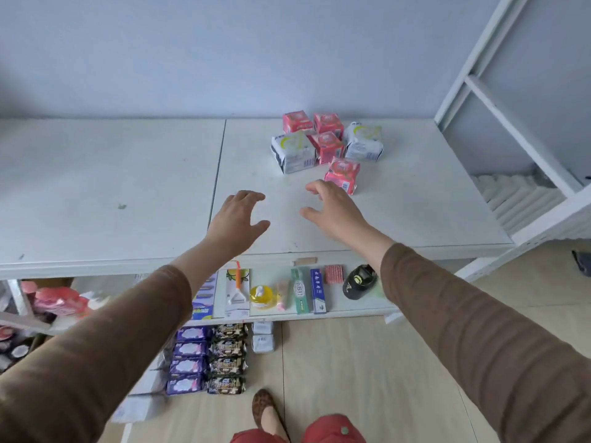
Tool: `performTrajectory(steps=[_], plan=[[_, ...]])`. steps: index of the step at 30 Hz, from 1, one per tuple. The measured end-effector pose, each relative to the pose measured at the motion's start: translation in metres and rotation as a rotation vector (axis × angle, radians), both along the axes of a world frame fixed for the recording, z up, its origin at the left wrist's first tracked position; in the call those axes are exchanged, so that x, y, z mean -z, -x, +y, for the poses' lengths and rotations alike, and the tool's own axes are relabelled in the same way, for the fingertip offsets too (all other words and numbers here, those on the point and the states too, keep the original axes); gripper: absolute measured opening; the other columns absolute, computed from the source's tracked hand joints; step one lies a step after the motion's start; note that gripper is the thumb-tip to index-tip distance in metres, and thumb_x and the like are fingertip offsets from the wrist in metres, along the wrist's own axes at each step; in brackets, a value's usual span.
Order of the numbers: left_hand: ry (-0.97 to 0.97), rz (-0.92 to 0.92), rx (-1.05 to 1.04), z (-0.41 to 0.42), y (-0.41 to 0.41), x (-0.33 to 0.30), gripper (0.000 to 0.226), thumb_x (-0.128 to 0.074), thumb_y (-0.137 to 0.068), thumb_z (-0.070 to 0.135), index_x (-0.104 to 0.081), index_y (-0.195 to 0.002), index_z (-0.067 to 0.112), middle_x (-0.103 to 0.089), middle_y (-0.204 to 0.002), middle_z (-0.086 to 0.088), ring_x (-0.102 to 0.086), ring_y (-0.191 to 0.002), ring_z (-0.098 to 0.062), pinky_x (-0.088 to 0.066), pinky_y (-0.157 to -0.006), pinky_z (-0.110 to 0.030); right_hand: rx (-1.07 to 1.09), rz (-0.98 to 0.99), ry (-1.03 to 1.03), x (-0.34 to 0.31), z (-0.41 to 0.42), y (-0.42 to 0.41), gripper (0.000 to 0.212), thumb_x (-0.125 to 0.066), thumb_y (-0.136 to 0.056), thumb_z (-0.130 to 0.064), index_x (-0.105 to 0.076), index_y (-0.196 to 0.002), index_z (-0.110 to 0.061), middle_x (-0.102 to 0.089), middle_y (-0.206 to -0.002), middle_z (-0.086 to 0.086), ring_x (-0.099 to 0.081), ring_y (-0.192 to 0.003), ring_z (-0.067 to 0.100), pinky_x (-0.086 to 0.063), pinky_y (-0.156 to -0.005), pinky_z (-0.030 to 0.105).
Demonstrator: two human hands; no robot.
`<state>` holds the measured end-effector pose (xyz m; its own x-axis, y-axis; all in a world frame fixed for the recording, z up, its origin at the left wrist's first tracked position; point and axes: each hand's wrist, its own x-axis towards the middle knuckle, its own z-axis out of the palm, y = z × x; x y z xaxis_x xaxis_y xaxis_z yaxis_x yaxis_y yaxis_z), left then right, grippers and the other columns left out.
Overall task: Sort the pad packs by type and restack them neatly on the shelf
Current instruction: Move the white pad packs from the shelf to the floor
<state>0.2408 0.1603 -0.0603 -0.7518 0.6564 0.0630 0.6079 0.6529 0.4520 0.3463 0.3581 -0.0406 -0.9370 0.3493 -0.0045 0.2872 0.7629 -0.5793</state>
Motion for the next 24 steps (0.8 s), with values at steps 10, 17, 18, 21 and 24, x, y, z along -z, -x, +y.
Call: performTrajectory(steps=[10, 17, 18, 21, 24], plan=[[-0.059, -0.111, -0.07, 0.072, 0.091, -0.004, 0.057, -0.065, -0.089, 0.039, -0.045, -0.139, 0.021, -0.048, -0.139, -0.003, -0.044, -0.129, -0.023, -0.037, -0.104, -0.036, 0.269, 0.058, 0.053, -0.003, 0.109, 0.076, 0.046, -0.066, -0.087, -0.036, -0.058, -0.129, -0.016, -0.063, -0.119, 0.003, -0.06, -0.11, 0.021, -0.042, -0.084, 0.028], [-0.132, -0.293, -0.254, 0.141, 0.147, 0.007, 0.077, -0.069, -0.082, 0.053, -0.038, -0.143, 0.018, -0.048, -0.141, -0.006, -0.049, -0.127, -0.021, -0.042, -0.102, -0.04, 0.459, 0.081, 0.033, 0.012, 0.228, 0.111, 0.04, -0.059, -0.093, -0.024, -0.053, -0.13, -0.01, -0.055, -0.126, 0.014, -0.054, -0.117, 0.033, -0.042, -0.098, 0.037], [-0.144, -0.33, -0.284, 0.149, 0.155, 0.009, 0.082, -0.069, -0.08, 0.056, -0.037, -0.145, 0.018, -0.046, -0.143, -0.006, -0.048, -0.128, -0.021, -0.042, -0.103, -0.041, 0.489, 0.079, 0.039, 0.016, 0.243, 0.114, 0.043, -0.059, -0.093, -0.025, -0.051, -0.132, -0.01, -0.052, -0.13, 0.015, -0.051, -0.121, 0.034, -0.041, -0.101, 0.038], [-0.174, -0.438, -0.348, 0.165, 0.173, 0.015, 0.096, -0.072, -0.073, 0.065, -0.032, -0.148, 0.019, -0.043, -0.145, -0.004, -0.046, -0.13, -0.02, -0.042, -0.104, -0.042, 0.528, 0.046, 0.141, 0.03, 0.274, 0.125, 0.065, -0.064, -0.091, -0.038, -0.04, -0.144, -0.01, -0.043, -0.142, 0.015, -0.042, -0.132, 0.034, -0.036, -0.11, 0.04], [-0.15, -0.516, -0.321, 0.17, 0.177, 0.022, 0.093, -0.08, -0.064, 0.063, -0.041, -0.14, 0.025, -0.05, -0.134, 0.004, -0.054, -0.117, -0.015, -0.048, -0.092, -0.036, 0.455, -0.044, 0.371, 0.045, 0.288, 0.128, 0.096, -0.075, -0.081, -0.053, -0.025, -0.153, -0.015, -0.036, -0.149, 0.01, -0.04, -0.137, 0.025, -0.038, -0.11, 0.038]])
